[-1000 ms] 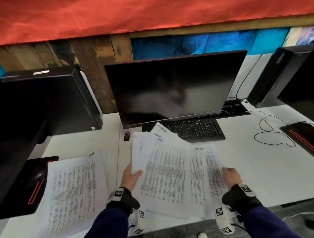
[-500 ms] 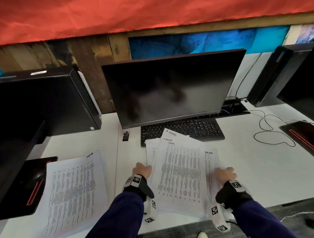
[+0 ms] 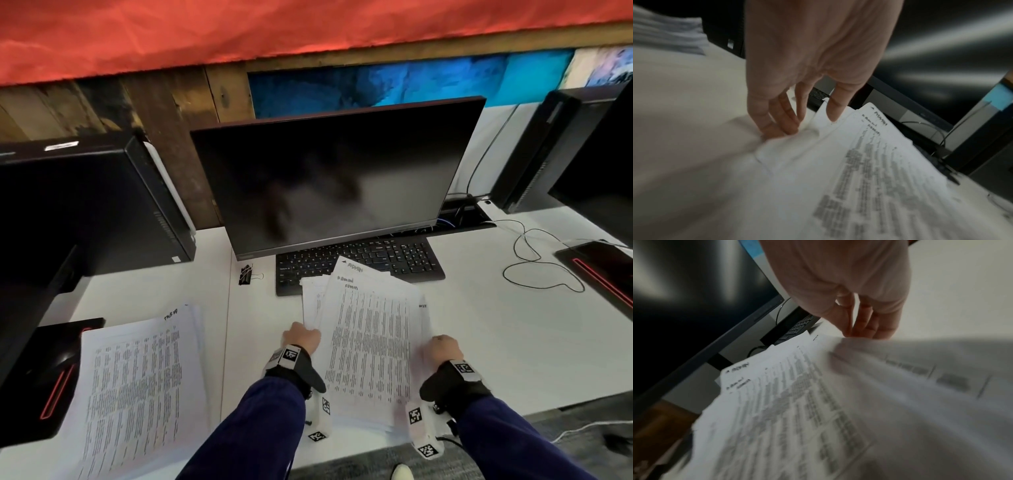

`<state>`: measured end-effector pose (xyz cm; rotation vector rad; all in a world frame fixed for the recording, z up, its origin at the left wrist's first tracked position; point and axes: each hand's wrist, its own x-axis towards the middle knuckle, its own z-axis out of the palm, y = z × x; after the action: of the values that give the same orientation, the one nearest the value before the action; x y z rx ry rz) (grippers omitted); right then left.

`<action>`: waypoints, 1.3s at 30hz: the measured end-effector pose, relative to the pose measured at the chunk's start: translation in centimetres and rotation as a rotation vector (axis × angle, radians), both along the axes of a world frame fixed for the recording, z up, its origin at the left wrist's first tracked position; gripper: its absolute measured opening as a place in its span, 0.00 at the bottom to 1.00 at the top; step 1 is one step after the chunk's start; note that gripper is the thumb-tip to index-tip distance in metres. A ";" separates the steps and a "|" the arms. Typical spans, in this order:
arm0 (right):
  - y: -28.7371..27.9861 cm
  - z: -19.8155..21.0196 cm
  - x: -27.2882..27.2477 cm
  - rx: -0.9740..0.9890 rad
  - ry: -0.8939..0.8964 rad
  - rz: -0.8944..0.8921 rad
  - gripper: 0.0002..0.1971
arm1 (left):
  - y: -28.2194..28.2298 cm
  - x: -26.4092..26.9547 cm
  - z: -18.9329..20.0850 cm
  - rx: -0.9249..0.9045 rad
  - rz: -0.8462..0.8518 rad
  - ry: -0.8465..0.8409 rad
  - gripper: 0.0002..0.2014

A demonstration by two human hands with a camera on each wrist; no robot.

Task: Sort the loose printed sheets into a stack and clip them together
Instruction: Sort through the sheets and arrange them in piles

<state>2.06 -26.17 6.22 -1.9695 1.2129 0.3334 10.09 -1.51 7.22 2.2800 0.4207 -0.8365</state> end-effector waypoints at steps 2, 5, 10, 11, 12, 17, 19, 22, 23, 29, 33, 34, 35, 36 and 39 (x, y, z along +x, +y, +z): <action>0.6 0.2 0.8 0.013 0.007 0.013 0.18 | -0.8 0.0 0.4 -0.011 -0.016 0.034 0.26; 0.7 0.2 1.5 0.073 0.013 -0.052 0.27 | -1.4 -0.1 0.8 0.065 -0.021 0.042 0.27; 0.6 -1.0 2.4 0.233 -0.016 -0.080 0.38 | -2.1 0.0 0.9 0.035 0.016 0.042 0.30; 0.0 -2.3 2.7 0.250 -0.031 -0.073 0.40 | -1.9 0.1 0.9 0.001 0.041 0.064 0.32; -0.6 -3.3 2.8 0.260 -0.031 -0.057 0.41 | -1.8 0.1 0.8 -0.039 0.070 0.075 0.34; -1.1 -4.7 2.0 0.395 -0.044 0.066 0.22 | -1.9 -0.5 0.7 -0.138 0.073 0.112 0.32; -0.7 -3.4 1.7 0.389 -0.075 0.120 0.19 | -1.7 -0.8 0.6 -0.131 0.050 0.080 0.26; -0.1 -0.2 0.9 0.446 -0.185 0.103 0.14 | -0.7 -0.7 0.4 -0.196 0.038 0.004 0.22; 0.2 0.6 0.6 0.512 -0.243 0.085 0.15 | -0.3 -0.9 0.9 -0.242 0.044 -0.018 0.21; 1.1 8.2 -0.1 0.670 -0.582 0.112 0.18 | 1.8 -2.1 4.9 -0.665 0.259 -0.263 0.22; 2.7 12.4 1.4 0.679 -0.806 0.189 0.21 | 1.8 -2.1 9.5 -0.764 0.278 -0.594 0.24; 3.3 13.2 1.7 0.669 -0.851 0.204 0.21 | 1.7 -2.3 10.3 -0.778 0.279 -0.662 0.24; 4.0 13.8 2.0 0.651 -0.889 0.220 0.22 | 1.6 -2.5 10.7 -0.781 0.282 -0.711 0.23; 4.5 14.0 2.2 0.628 -0.916 0.236 0.24 | 1.6 -2.7 10.8 -0.769 0.285 -0.748 0.22; 5.3 13.4 2.3 0.587 -0.939 0.219 0.33 | 1.7 -3.2 10.1 -0.686 0.283 -0.786 0.24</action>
<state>4.40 -20.84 19.64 -1.4320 0.2460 -0.1331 6.90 0.19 17.28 1.6607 0.0601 0.0995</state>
